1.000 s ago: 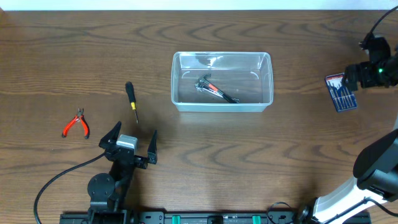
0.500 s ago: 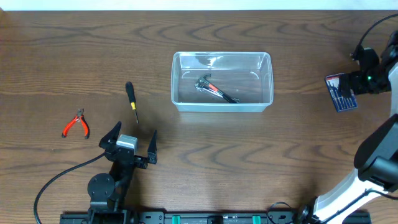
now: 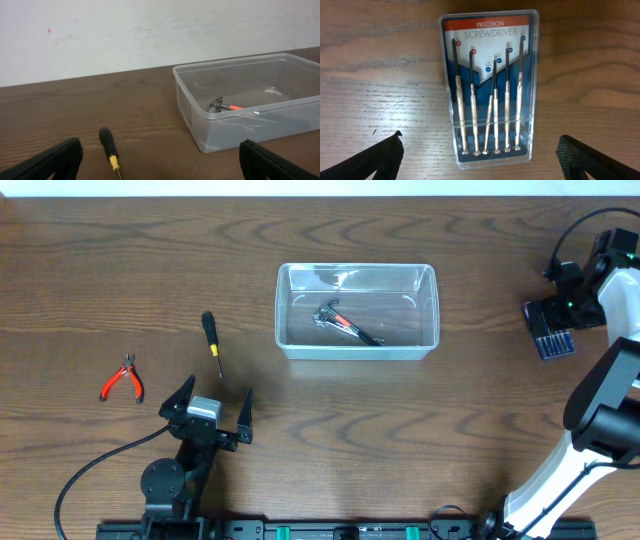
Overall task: Pack container
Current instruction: 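Move the right gripper over the boxed precision screwdriver set, then lower the right gripper and close it on the screwdriver box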
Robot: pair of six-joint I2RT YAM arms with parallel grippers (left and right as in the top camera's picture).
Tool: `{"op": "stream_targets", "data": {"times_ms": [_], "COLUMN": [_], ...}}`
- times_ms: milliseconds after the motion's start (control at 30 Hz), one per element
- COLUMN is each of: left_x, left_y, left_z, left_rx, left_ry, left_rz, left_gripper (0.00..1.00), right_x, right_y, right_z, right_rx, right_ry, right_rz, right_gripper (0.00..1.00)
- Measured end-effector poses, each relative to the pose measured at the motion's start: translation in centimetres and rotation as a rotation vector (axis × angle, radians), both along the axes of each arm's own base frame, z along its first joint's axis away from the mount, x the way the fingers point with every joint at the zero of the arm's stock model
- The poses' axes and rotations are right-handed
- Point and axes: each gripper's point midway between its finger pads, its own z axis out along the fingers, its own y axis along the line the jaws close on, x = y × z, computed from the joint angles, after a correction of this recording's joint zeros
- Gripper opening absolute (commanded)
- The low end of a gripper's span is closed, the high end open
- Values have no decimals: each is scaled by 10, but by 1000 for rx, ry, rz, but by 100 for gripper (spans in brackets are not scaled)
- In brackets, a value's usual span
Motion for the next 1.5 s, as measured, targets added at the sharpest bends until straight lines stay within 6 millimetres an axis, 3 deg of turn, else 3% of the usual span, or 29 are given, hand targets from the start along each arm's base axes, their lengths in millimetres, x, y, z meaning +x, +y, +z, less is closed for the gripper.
{"op": "stream_targets", "data": {"times_ms": [667,1067,1500], "left_x": [0,0,0], "left_y": [0,0,0], "left_z": [0,0,0], "left_rx": [0,0,0], "left_ry": [0,0,0], "left_rz": [0,0,-1], "left_gripper": [98,98,98], "right_x": [13,1,8], "right_y": [-7,0,-3], "right_z": [-4,-46,-48], "right_rx": [-26,26,16], "right_ry": [-42,63,38], "right_rz": [-3,-6,-6], "right_gripper": [99,99,99]}}
